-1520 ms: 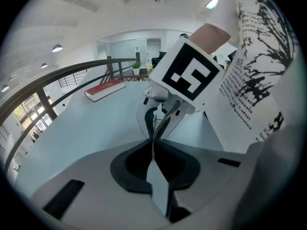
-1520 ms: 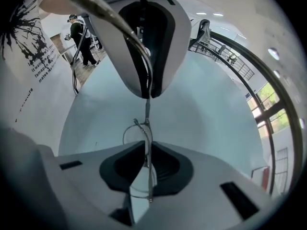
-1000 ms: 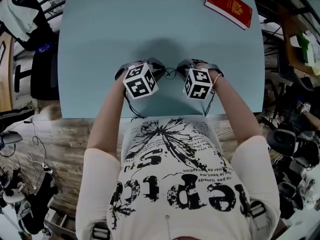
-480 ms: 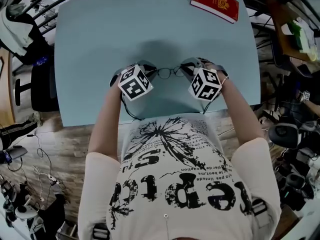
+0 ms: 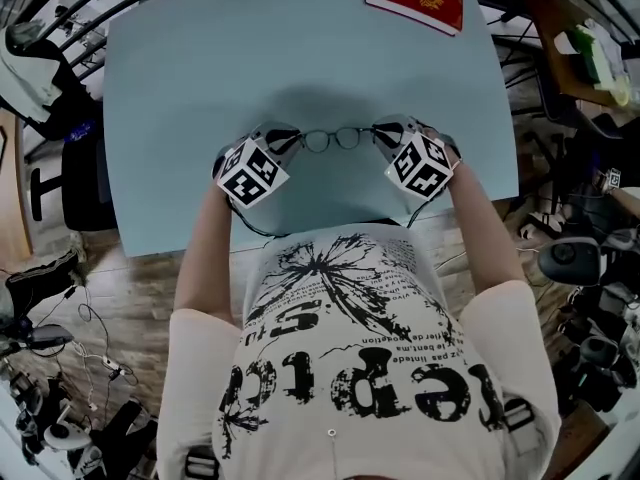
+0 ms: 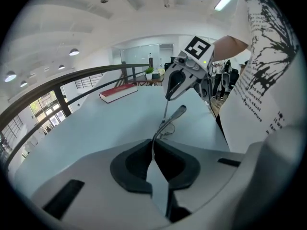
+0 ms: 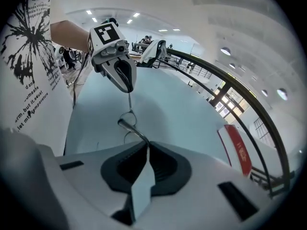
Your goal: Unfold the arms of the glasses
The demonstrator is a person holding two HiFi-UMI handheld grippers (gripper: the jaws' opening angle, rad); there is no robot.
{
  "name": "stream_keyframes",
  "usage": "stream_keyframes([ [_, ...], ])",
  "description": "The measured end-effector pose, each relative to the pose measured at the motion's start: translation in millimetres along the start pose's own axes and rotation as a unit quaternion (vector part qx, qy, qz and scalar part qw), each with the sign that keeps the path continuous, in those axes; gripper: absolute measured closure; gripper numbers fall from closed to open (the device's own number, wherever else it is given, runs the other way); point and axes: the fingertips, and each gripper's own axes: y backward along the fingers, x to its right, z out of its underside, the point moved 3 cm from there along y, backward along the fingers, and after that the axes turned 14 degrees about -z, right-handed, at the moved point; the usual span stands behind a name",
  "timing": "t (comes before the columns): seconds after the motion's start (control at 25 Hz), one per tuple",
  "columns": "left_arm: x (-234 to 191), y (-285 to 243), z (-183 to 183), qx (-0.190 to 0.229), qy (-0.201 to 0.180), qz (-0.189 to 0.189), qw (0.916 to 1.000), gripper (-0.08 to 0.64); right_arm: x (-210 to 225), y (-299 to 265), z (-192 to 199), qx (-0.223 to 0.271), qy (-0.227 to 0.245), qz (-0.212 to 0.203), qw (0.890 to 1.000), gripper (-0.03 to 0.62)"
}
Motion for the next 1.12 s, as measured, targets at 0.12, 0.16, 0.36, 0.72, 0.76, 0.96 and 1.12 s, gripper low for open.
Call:
stream_keyframes([
  [0.12, 3, -2, -3, 0.028, 0.013, -0.009, 0.9995, 0.532, -3, -2, 9, -0.003, -0.007, -0.004, 1.0, 0.565],
  [0.16, 3, -2, -4, 0.037, 0.019, -0.014, 0.999, 0.532, -4, -1, 11, -0.002, -0.009, -0.004, 1.0, 0.565],
  [0.36, 2, -2, -6, 0.054, 0.044, -0.035, 0.997, 0.531, -6, 0, 14, 0.001, -0.005, -0.001, 1.0, 0.565],
  [0.72, 2, 5, -3, 0.043, 0.072, -0.057, 0.9949, 0.471, -10, -1, 6, 0.02, 0.001, 0.014, 1.0, 0.541],
  [0.76, 2, 7, -5, 0.045, 0.074, -0.057, 0.9946, 0.469, -10, -1, 6, 0.022, -0.002, 0.012, 1.0, 0.501],
  [0.96, 4, 20, 0, 0.042, 0.081, -0.057, 0.9942, 0.451, -15, 1, 9, 0.027, -0.013, -0.003, 1.0, 0.442],
  [1.12, 4, 29, 8, 0.04, 0.089, -0.064, 0.9932, 0.449, -17, 3, 10, 0.028, -0.021, -0.005, 0.999, 0.442],
])
